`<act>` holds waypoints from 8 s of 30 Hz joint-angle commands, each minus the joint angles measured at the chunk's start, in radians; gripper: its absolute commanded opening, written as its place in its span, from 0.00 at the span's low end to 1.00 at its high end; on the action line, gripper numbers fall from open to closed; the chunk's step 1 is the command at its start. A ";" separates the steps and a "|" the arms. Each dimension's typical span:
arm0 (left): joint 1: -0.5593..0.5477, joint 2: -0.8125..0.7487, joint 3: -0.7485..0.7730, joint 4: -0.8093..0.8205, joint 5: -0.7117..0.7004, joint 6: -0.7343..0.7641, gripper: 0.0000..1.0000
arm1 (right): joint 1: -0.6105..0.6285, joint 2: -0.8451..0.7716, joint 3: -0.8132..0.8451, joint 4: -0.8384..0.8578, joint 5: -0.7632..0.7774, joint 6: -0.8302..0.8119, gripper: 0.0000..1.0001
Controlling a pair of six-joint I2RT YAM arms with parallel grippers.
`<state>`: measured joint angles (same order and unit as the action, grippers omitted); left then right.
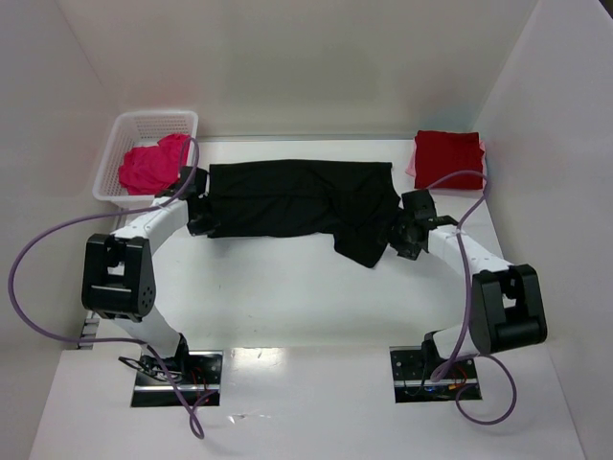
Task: Fold and stack the t-shirts
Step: Grap the side of the flattened tshirt closest away from the robot with both arms, then fold the other side of the tshirt into a rectangle
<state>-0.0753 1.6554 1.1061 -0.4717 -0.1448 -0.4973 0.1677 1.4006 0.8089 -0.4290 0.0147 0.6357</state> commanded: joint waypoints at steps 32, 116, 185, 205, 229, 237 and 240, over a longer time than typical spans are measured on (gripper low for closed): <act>-0.001 0.086 0.029 0.004 0.017 0.039 0.00 | 0.018 0.323 0.150 0.135 0.091 0.016 0.26; 0.066 0.475 0.696 -0.070 0.040 0.114 0.00 | -0.157 0.586 0.682 0.035 -0.110 -0.042 0.00; -0.313 0.515 0.759 0.123 0.597 0.204 0.92 | -0.129 0.373 0.339 0.187 -0.257 -0.107 0.71; -0.321 0.609 0.702 0.167 0.350 0.129 0.86 | -0.129 0.495 0.429 0.234 -0.312 -0.087 0.59; -0.268 0.426 0.474 0.094 -0.154 0.100 1.00 | -0.120 0.568 0.504 0.245 -0.312 -0.077 0.11; -0.247 0.426 0.495 0.120 -0.231 0.100 1.00 | -0.120 0.578 0.595 0.220 -0.303 -0.068 0.08; -0.212 0.426 0.495 0.130 -0.240 0.100 1.00 | -0.120 0.589 0.645 0.211 -0.303 -0.068 0.08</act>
<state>-0.3264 2.1300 1.5837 -0.3782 -0.3405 -0.3748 0.0368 1.9789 1.3823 -0.2321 -0.2928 0.5613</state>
